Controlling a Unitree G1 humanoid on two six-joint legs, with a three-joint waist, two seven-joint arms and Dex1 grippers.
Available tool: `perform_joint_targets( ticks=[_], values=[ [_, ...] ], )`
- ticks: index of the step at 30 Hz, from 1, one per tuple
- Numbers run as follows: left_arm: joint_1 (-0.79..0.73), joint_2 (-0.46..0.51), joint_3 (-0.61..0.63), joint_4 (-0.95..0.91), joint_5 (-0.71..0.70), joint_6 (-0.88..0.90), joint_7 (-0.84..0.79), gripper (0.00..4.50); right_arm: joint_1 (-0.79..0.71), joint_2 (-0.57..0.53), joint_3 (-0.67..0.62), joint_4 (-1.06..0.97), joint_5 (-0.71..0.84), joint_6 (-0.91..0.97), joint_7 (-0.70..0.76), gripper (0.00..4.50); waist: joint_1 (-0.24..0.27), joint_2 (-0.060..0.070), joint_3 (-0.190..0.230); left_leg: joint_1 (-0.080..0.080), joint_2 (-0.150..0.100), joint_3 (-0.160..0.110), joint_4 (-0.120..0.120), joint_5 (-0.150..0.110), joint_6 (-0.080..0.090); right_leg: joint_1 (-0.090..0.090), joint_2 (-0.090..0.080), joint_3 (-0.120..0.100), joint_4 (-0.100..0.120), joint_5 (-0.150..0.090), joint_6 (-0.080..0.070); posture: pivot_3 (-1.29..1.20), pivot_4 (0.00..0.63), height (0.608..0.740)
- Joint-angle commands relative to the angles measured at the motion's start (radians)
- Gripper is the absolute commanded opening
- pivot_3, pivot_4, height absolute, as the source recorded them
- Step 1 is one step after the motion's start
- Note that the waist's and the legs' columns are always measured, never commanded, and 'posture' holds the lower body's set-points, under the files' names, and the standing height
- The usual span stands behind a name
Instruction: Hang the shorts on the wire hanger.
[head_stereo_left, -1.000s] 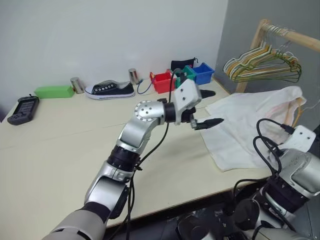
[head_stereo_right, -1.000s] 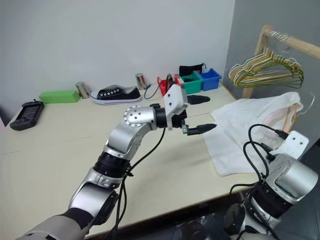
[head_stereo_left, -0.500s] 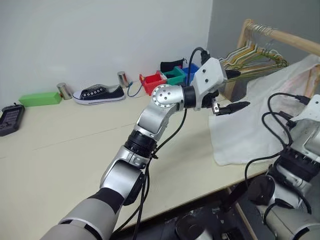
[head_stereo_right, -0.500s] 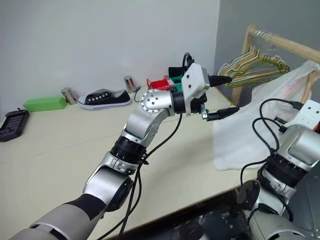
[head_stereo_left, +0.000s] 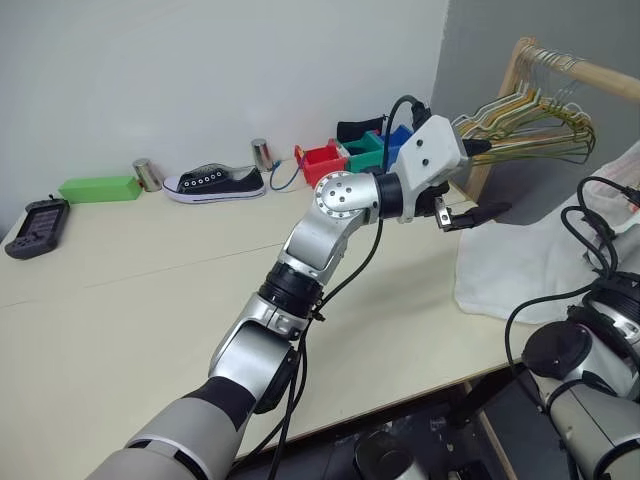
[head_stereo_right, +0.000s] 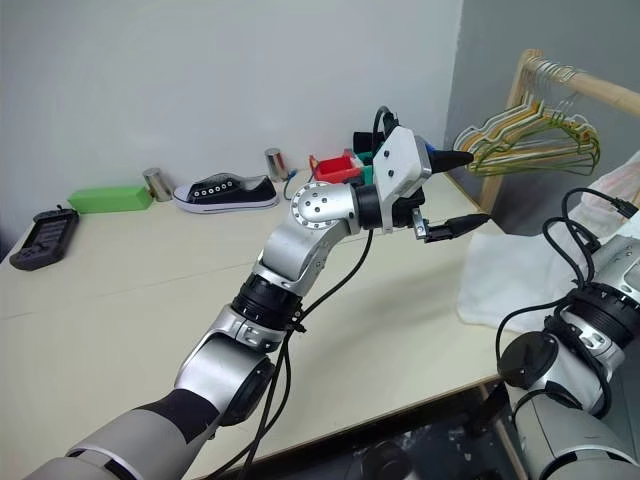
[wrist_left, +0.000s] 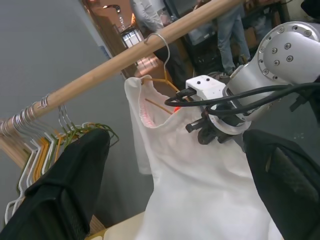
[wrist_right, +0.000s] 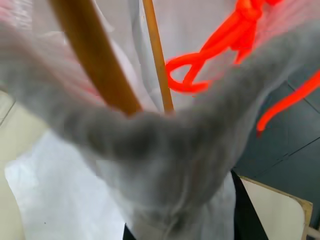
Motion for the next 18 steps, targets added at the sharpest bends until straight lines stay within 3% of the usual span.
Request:
perform_joint_targets(
  ticks=[1, 11, 18],
  values=[
    [-0.004, 0.000, 0.003, -0.048, -0.002, 0.011, 0.009, 4.50, -0.037, -0.077, 0.000, 0.092, 0.039, -0.085, -0.024, 0.02, 0.006, 0.000, 0.000, 0.000, 0.000, 0.000, 0.000, 0.000, 0.000, 0.000, 0.000, 0.000, 0.000, 0.000, 0.000, -0.42, 0.000, 0.740],
    [0.017, 0.001, 0.003, -0.093, -0.002, 0.039, 0.021, 4.50, -0.004, -0.138, 0.268, 0.076, 0.026, -0.199, 0.006, 0.02, 0.020, 0.000, 0.000, 0.000, 0.000, 0.002, 0.000, 0.000, 0.000, 0.000, 0.000, 0.001, -0.001, 0.000, 0.000, -0.41, 0.000, 0.740],
    [0.020, 0.004, 0.004, -0.112, -0.002, 0.051, 0.027, 4.50, -0.074, -0.120, 0.110, 0.106, 0.075, -0.185, -0.163, 0.02, 0.041, 0.000, 0.000, 0.000, 0.000, 0.001, 0.000, 0.000, 0.000, 0.000, 0.000, 0.001, -0.001, 0.000, 0.000, -0.40, 0.000, 0.740]
  ],
)
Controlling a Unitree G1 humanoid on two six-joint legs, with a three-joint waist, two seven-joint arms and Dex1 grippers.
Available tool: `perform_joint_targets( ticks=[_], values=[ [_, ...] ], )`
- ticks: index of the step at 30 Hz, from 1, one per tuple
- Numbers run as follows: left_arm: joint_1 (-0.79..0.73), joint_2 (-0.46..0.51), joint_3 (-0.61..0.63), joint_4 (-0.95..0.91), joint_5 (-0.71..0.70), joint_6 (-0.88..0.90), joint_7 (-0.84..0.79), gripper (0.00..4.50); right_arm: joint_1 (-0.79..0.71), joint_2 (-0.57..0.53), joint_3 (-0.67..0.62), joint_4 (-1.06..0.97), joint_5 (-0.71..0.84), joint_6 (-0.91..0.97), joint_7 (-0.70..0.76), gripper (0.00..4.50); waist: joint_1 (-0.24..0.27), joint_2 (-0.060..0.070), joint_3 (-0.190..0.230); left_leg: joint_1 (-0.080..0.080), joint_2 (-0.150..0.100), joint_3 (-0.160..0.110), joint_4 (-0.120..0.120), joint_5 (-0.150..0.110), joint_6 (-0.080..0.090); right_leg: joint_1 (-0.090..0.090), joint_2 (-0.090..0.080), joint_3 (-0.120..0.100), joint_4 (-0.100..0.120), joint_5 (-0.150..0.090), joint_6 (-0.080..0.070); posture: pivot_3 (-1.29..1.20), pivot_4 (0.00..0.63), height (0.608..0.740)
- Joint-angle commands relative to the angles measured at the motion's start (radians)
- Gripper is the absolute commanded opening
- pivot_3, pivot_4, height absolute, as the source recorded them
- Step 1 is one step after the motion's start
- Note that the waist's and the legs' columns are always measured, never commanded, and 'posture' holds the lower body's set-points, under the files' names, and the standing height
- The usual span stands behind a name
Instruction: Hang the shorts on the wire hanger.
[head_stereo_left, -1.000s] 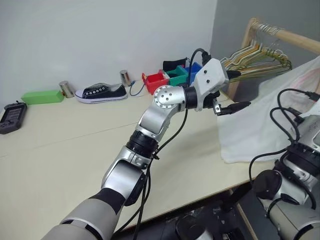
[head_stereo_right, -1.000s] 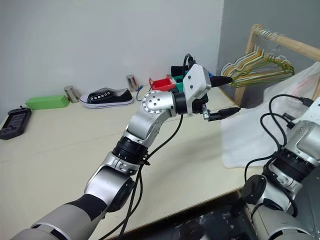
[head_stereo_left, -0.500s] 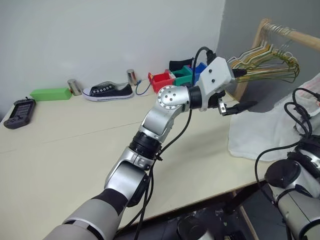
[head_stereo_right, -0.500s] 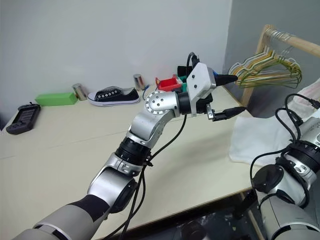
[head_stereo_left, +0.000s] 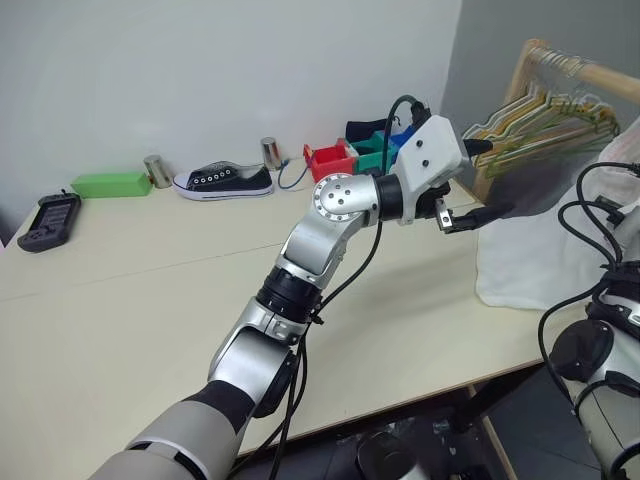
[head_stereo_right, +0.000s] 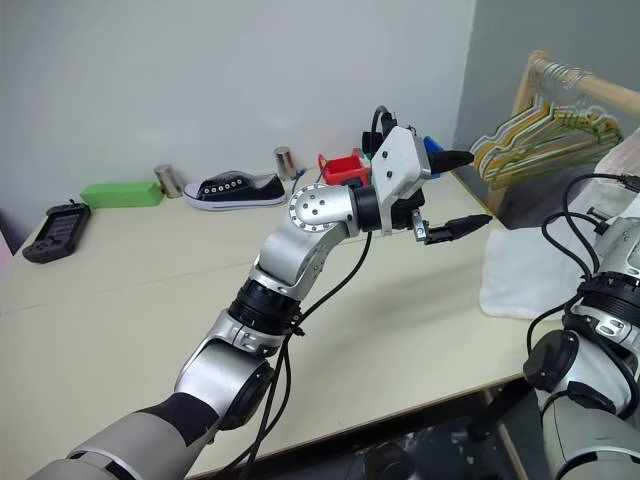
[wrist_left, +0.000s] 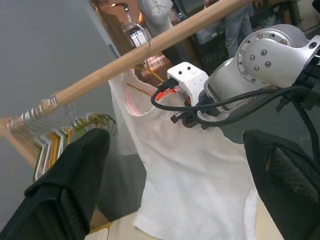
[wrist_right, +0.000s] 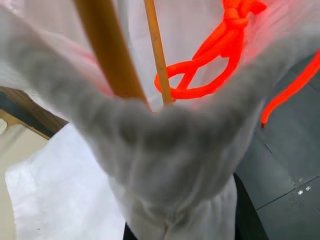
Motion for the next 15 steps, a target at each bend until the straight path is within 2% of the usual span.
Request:
perform_joint_targets(
  ticks=[1, 10, 15],
  values=[
    [-0.002, 0.005, 0.003, -0.046, -0.001, -0.001, 0.010, 4.50, -0.069, -0.004, -0.112, -0.033, 0.031, -0.014, -0.129, 0.02, 0.009, 0.000, 0.000, 0.000, 0.000, 0.000, 0.000, 0.000, 0.000, 0.000, 0.000, 0.000, 0.000, 0.000, 0.000, -0.40, 0.000, 0.740],
    [0.016, 0.008, -0.010, -0.066, -0.003, 0.007, 0.004, 4.50, -0.052, 0.065, -0.274, -0.204, 0.033, 0.033, -0.343, 0.02, 0.039, 0.001, 0.000, -0.001, 0.000, 0.000, 0.000, 0.000, 0.000, -0.001, 0.000, 0.000, 0.000, -0.001, 0.000, -0.42, 0.000, 0.740],
    [0.012, 0.011, -0.014, -0.060, -0.005, 0.005, -0.003, 4.50, -0.051, 0.127, -0.311, -0.277, 0.049, 0.068, -0.378, 0.02, 0.038, 0.002, 0.000, -0.001, 0.000, 0.000, 0.000, 0.000, 0.000, -0.001, 0.000, 0.001, 0.000, -0.001, 0.000, -0.43, 0.000, 0.740]
  ],
)
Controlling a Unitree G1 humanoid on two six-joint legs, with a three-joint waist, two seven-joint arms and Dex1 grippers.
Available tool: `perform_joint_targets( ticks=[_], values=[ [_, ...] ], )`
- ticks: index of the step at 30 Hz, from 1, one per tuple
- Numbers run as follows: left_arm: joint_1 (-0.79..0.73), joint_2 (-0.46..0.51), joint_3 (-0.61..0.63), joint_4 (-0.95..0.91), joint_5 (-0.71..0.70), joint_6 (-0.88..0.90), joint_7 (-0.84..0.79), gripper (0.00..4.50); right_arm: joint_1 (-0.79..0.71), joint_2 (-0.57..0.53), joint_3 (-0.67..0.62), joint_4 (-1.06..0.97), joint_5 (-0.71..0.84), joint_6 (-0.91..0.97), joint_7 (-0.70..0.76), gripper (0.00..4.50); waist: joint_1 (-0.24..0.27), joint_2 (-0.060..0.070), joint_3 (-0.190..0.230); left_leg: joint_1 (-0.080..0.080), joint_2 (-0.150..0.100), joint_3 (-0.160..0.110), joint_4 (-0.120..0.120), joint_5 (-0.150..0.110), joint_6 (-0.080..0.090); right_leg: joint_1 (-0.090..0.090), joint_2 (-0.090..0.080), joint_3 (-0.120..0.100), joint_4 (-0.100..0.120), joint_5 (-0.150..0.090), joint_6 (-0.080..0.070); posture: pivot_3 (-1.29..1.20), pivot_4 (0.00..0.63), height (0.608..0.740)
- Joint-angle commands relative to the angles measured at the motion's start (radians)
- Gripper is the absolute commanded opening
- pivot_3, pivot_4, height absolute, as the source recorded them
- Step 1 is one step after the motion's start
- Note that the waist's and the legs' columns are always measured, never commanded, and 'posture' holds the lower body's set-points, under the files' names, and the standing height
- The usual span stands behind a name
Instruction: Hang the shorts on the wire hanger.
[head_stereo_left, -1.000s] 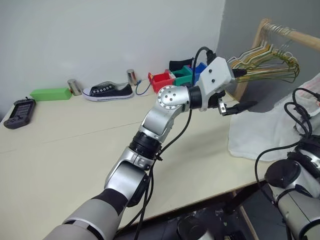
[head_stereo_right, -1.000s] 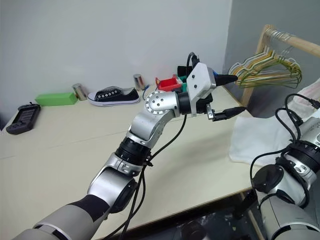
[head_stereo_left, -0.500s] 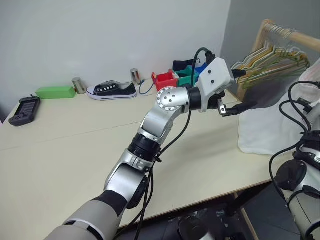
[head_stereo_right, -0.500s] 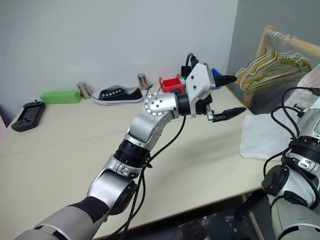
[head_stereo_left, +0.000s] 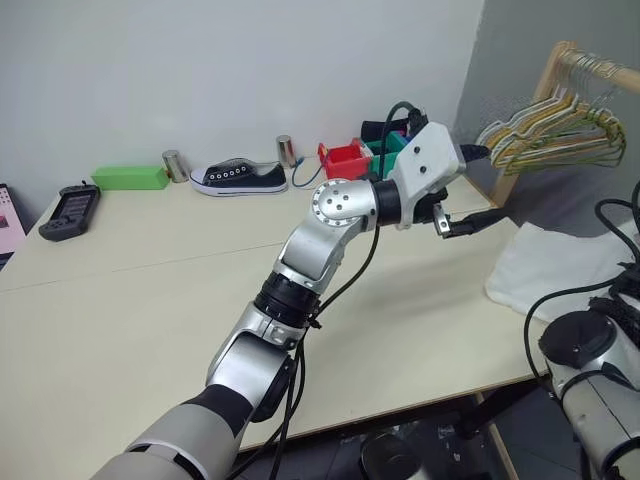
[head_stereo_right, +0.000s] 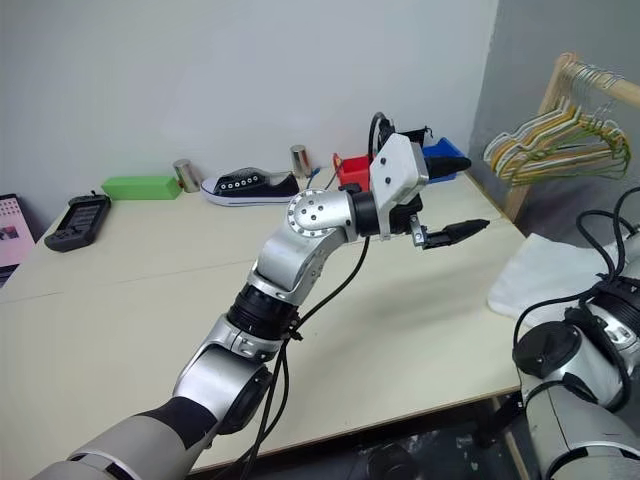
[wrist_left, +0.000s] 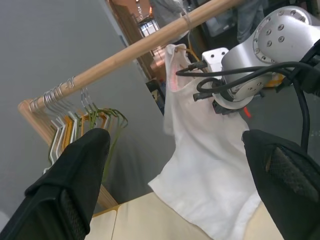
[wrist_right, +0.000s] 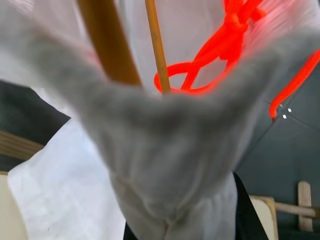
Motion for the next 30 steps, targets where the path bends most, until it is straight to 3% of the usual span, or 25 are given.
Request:
perform_joint_targets(
  ticks=[1, 3, 5, 14, 22, 30],
  values=[
    [-0.018, 0.003, 0.004, -0.037, -0.006, -0.005, -0.006, 4.50, -0.021, 0.026, -0.027, -0.083, 0.023, 0.019, -0.030, 0.02, -0.001, 0.000, 0.000, 0.000, 0.000, 0.000, 0.000, 0.000, 0.000, 0.000, 0.000, 0.000, 0.000, 0.000, 0.000, -0.43, 0.000, 0.740],
    [-0.020, 0.004, 0.004, -0.035, -0.005, -0.006, -0.007, 4.50, -0.015, 0.032, -0.025, -0.089, 0.026, 0.022, -0.029, 0.02, -0.001, 0.000, 0.000, 0.000, 0.000, 0.000, 0.000, 0.000, 0.000, 0.000, 0.000, 0.000, 0.000, 0.000, 0.000, -0.43, 0.000, 0.740],
    [-0.020, 0.006, 0.004, -0.034, -0.005, -0.005, -0.008, 4.50, -0.010, 0.037, -0.020, -0.092, 0.029, 0.020, -0.024, 0.70, -0.001, 0.000, 0.000, 0.000, 0.000, 0.000, 0.000, 0.000, 0.000, 0.000, 0.000, 0.000, 0.000, 0.000, 0.000, -0.43, 0.000, 0.740],
    [-0.015, 0.017, 0.009, -0.034, -0.002, -0.003, -0.005, 4.50, -0.023, 0.051, 0.008, -0.139, 0.014, 0.017, -0.046, 2.53, 0.001, 0.000, 0.000, 0.000, 0.000, -0.001, 0.000, 0.000, 0.000, 0.000, 0.000, -0.001, 0.000, 0.000, 0.000, -0.41, 0.000, 0.740],
    [-0.013, 0.027, 0.015, -0.033, -0.003, -0.006, -0.006, 4.50, -0.073, 0.128, 0.093, -0.356, -0.022, 0.158, -0.075, 4.40, 0.000, 0.000, 0.000, 0.000, 0.000, -0.001, 0.000, 0.000, 0.000, -0.001, 0.000, -0.001, 0.000, 0.000, -0.001, -0.43, 0.000, 0.740],
    [0.020, 0.067, 0.026, -0.062, -0.014, 0.010, -0.011, 4.50, -0.099, 0.192, 0.265, -0.594, -0.084, 0.368, -0.024, 4.46, -0.003, 0.001, -0.001, -0.001, 0.001, -0.002, -0.001, 0.000, 0.000, -0.002, 0.000, -0.001, 0.001, -0.001, -0.001, -0.45, 0.000, 0.740]
  ],
)
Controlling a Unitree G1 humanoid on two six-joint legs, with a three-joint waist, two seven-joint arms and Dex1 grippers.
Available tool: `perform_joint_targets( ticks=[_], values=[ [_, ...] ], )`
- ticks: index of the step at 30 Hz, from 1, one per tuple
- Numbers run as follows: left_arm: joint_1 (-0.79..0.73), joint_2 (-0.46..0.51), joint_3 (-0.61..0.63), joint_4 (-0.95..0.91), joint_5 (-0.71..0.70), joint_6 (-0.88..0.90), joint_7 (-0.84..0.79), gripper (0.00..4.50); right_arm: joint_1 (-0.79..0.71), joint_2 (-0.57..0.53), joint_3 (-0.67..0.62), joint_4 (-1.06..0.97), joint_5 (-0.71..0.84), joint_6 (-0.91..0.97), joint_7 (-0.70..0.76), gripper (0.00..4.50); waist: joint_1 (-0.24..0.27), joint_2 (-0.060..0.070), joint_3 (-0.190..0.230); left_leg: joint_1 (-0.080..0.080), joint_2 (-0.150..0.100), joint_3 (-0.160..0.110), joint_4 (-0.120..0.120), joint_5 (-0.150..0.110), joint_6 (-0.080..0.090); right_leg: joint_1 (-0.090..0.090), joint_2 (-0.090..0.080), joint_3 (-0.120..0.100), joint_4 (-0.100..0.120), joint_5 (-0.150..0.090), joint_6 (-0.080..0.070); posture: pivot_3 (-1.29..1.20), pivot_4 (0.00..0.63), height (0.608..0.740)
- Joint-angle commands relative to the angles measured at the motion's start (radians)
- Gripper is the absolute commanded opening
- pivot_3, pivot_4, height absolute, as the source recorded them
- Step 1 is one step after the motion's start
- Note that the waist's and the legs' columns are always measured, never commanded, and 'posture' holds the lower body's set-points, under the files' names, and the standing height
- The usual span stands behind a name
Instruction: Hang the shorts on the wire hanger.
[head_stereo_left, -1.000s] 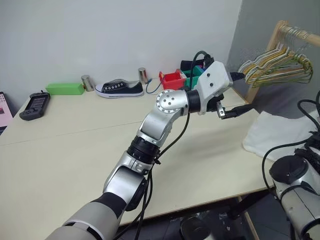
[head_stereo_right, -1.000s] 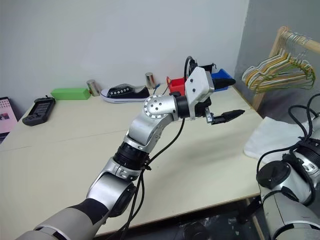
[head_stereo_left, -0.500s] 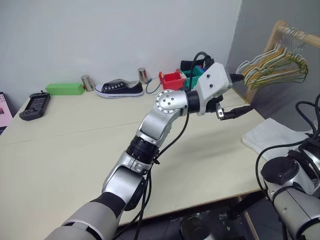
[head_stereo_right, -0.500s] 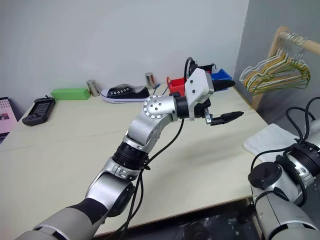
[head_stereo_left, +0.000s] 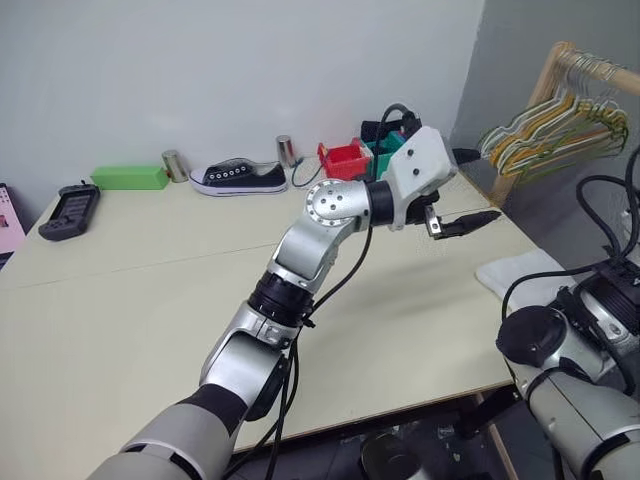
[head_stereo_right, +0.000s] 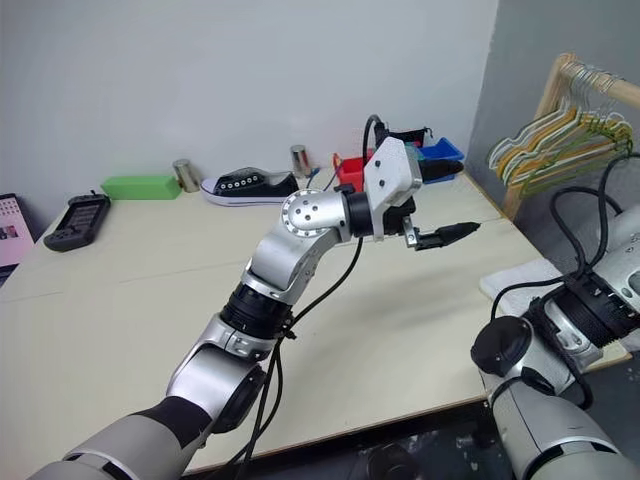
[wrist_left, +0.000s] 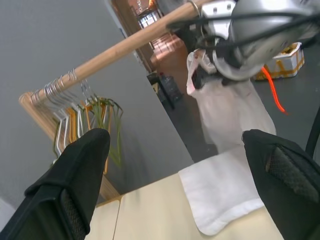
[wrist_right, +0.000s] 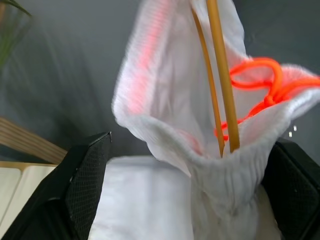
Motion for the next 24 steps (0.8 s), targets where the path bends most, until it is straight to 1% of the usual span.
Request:
perform_joint_targets(
  ticks=[1, 3, 5, 9, 10, 12, 15, 17, 20, 22, 24],
  values=[
    [0.007, 0.026, 0.031, -0.055, -0.015, 0.011, 0.002, 4.50, -0.041, 0.027, 0.110, -0.126, -0.027, 0.112, 0.040, 4.46, 0.000, 0.000, 0.000, 0.000, 0.000, 0.000, 0.000, 0.000, 0.000, 0.000, 0.000, 0.000, 0.000, 0.000, 0.000, -0.45, 0.000, 0.740],
    [0.033, 0.060, 0.049, -0.074, -0.020, 0.029, 0.003, 4.50, -0.039, 0.062, 0.212, -0.194, -0.031, 0.175, 0.066, 4.46, -0.005, 0.000, 0.000, 0.000, 0.000, -0.001, 0.000, 0.000, 0.000, 0.000, 0.000, 0.000, 0.000, 0.000, 0.000, -0.45, 0.000, 0.740],
    [0.055, 0.089, 0.061, -0.094, -0.026, 0.048, 0.006, 4.50, -0.035, 0.087, 0.279, -0.222, -0.029, 0.191, 0.105, 4.46, -0.015, 0.001, -0.001, 0.000, 0.001, -0.003, 0.000, 0.000, 0.000, -0.001, 0.000, 0.000, 0.001, 0.000, 0.000, -0.45, 0.000, 0.740],
    [0.115, 0.150, 0.110, -0.154, -0.042, 0.118, 0.029, 4.50, -0.052, 0.079, 0.381, -0.169, 0.022, 0.171, 0.244, 4.46, -0.026, 0.001, 0.000, 0.000, 0.000, -0.005, 0.000, 0.000, 0.000, 0.000, 0.000, 0.000, 0.001, 0.000, 0.000, -0.44, 0.000, 0.740],
    [0.136, 0.170, 0.127, -0.172, -0.046, 0.136, 0.040, 4.50, -0.050, 0.089, 0.400, -0.147, 0.037, 0.148, 0.276, 4.46, -0.027, 0.001, 0.000, 0.000, 0.001, -0.005, 0.000, 0.000, 0.000, 0.000, 0.000, 0.000, 0.001, 0.000, 0.000, -0.40, 0.000, 0.740],
    [0.182, 0.202, 0.169, -0.214, -0.058, 0.180, 0.073, 4.50, -0.019, 0.123, 0.445, -0.095, 0.062, 0.078, 0.335, 4.46, -0.030, 0.001, -0.001, 0.000, 0.000, -0.006, 0.000, 0.000, 0.000, 0.000, 0.000, 0.000, 0.001, 0.000, 0.000, -0.40, 0.000, 0.740],
    [0.289, 0.254, 0.244, -0.315, -0.072, 0.266, 0.143, 4.50, 0.058, 0.172, 0.541, 0.021, 0.084, -0.087, 0.414, 4.46, -0.026, 0.000, -0.001, 0.001, 0.002, -0.007, -0.001, 0.000, 0.000, 0.000, 0.002, -0.002, 0.002, 0.000, 0.000, -0.31, 0.000, 0.740],
    [0.358, 0.269, 0.289, -0.385, -0.079, 0.325, 0.199, 4.50, 0.105, 0.165, 0.629, 0.093, 0.074, -0.222, 0.464, 4.46, -0.010, -0.001, -0.001, 0.001, 0.002, -0.009, -0.001, 0.000, 0.000, 0.001, 0.003, -0.002, 0.003, 0.000, 0.000, -0.28, 0.000, 0.740],
    [0.467, 0.273, 0.339, -0.485, -0.071, 0.395, 0.297, 4.50, 0.174, 0.141, 0.757, 0.187, 0.047, -0.423, 0.540, 4.46, 0.037, -0.002, 0.000, 0.000, 0.001, -0.009, 0.000, 0.000, 0.000, 0.000, 0.002, -0.002, 0.003, 0.000, 0.000, -0.22, 0.000, 0.740],
    [0.556, 0.267, 0.370, -0.554, -0.058, 0.428, 0.366, 4.50, 0.229, 0.139, 0.828, 0.240, 0.037, -0.544, 0.589, 4.46, 0.077, -0.003, 0.000, 0.000, 0.001, -0.009, 0.000, 0.000, 0.000, 0.000, 0.002, -0.002, 0.002, 0.001, 0.001, -0.18, 0.000, 0.740],
    [0.616, 0.252, 0.394, -0.601, -0.043, 0.443, 0.435, 4.50, 0.283, 0.148, 0.859, 0.276, 0.058, -0.623, 0.649, 4.46, 0.120, -0.006, 0.000, -0.001, 0.001, -0.010, 0.000, 0.000, 0.000, 0.000, 0.002, -0.003, 0.002, 0.001, 0.001, -0.15, 0.000, 0.740]
  ],
)
